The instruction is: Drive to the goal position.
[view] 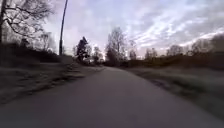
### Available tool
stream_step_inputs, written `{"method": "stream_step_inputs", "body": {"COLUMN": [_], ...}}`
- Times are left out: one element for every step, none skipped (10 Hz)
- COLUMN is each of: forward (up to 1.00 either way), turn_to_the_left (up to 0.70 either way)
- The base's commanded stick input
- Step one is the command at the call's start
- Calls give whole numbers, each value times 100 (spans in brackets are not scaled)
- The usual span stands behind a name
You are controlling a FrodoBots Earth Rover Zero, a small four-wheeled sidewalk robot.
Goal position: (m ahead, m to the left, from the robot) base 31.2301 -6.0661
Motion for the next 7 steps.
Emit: {"method": "stream_step_inputs", "body": {"forward": [100,100,100,100,100,100,100], "turn_to_the_left": [1,1,1,1,1,1,1]}}
